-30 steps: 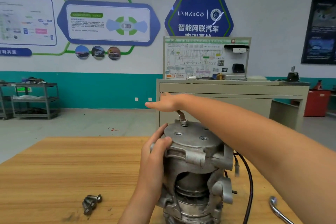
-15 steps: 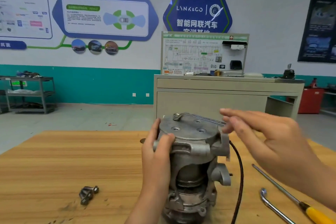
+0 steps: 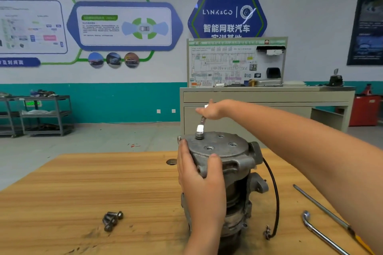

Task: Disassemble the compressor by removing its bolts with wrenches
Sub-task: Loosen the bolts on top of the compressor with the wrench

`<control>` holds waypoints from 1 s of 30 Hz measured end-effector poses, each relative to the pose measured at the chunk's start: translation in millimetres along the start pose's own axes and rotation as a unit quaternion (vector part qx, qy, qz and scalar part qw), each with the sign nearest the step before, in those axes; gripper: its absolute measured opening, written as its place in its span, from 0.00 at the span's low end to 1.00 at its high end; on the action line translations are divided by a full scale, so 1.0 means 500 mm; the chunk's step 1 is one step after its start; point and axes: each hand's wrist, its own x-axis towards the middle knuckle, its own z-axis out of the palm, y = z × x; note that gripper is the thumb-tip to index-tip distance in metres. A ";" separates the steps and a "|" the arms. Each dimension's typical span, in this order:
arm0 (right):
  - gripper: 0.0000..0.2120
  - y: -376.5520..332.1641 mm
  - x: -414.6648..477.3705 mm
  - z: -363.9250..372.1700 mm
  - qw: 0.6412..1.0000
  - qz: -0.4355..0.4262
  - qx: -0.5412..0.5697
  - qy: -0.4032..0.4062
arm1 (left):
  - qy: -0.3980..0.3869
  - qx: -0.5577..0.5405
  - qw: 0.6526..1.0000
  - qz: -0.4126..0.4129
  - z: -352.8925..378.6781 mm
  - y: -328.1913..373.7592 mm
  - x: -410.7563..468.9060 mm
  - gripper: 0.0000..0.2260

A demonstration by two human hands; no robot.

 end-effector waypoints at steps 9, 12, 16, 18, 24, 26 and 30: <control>0.19 -0.237 -0.231 0.107 0.920 -0.345 -0.017 0.184 | 0.005 -0.023 0.999 0.034 0.001 -0.008 0.007 0.17; 0.20 -0.147 -0.345 0.096 0.903 -0.368 0.186 0.122 | 0.010 -0.004 1.000 0.026 0.003 -0.014 0.005 0.20; 0.14 0.029 -0.384 0.105 0.824 -0.227 0.456 0.248 | 0.008 0.016 1.000 0.019 0.001 -0.009 0.001 0.31; 0.11 0.107 -0.322 0.114 0.759 -0.091 0.548 0.340 | 0.009 0.021 1.000 0.012 0.002 -0.008 0.000 0.30; 0.22 0.126 -0.068 0.025 0.924 0.095 0.249 0.276 | 0.009 0.021 1.000 0.007 0.001 -0.006 0.000 0.30; 0.14 0.059 -0.024 0.004 0.967 0.083 0.148 0.191 | 0.008 0.018 1.000 0.002 0.002 -0.008 0.001 0.29; 0.25 -0.090 -0.010 0.001 0.992 -0.058 -0.114 0.008 | -0.004 0.006 1.000 -0.001 -0.004 -0.001 0.006 0.28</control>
